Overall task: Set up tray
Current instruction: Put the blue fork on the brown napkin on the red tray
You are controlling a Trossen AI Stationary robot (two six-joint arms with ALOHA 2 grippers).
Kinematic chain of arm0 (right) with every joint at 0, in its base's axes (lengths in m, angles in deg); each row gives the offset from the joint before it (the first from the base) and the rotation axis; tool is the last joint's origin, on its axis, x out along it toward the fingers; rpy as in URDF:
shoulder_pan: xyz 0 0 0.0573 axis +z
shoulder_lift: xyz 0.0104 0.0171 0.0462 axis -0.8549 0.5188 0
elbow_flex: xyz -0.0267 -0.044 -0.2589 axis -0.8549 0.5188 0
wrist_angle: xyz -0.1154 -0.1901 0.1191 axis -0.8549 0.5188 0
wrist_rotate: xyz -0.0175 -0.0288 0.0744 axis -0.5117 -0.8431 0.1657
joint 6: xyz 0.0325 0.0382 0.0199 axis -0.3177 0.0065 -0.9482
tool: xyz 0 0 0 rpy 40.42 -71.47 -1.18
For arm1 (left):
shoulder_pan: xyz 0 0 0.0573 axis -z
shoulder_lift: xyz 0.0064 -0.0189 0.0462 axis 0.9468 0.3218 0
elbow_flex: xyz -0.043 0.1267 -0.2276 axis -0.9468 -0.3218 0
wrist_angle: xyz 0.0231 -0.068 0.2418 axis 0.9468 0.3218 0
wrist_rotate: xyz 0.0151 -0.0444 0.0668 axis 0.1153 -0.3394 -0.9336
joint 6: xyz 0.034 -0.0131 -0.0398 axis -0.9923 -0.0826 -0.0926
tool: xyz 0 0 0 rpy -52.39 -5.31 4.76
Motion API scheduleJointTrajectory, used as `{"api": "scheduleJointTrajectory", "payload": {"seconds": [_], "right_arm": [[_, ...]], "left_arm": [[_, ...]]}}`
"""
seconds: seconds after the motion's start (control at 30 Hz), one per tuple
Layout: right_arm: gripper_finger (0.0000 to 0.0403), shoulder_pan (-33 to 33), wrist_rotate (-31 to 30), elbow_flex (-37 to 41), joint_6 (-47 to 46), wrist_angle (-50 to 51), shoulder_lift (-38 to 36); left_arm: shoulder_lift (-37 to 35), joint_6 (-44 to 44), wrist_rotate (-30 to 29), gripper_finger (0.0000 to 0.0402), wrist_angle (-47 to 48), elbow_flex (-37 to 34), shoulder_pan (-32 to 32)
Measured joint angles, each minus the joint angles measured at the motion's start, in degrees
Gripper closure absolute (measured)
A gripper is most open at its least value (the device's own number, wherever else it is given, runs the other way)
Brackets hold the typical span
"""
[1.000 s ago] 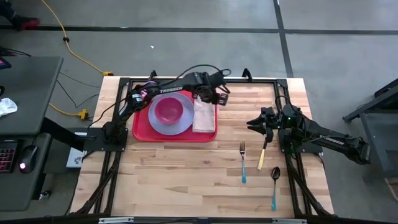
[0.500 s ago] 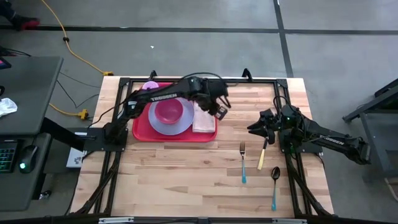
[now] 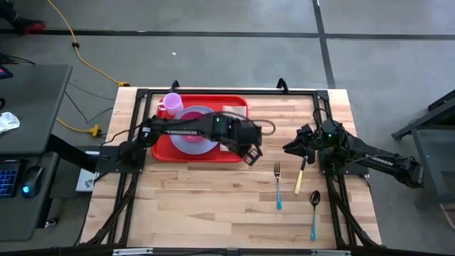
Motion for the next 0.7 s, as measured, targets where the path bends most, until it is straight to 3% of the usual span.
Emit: {"api": "scheduleJointTrajectory", "payload": {"seconds": [0.27,0.47,0.7], "right_arm": [[0.0289,0.0,0.3,0.0,-0.8,0.0,0.0],[0.0289,0.0,0.3,0.0,-0.7,-0.2,0.0],[0.0289,0.0,2.3,0.0,-3.1,-1.4,0.0]], "left_arm": [[0.0,6.8,-0.2,0.0273,-2.7,0.0,4.9],[1.1,5.3,0.3,0.0273,-12.3,0.0,6.9],[2.0,4.1,2.6,0.0273,-12.8,-0.1,8.3]]}}
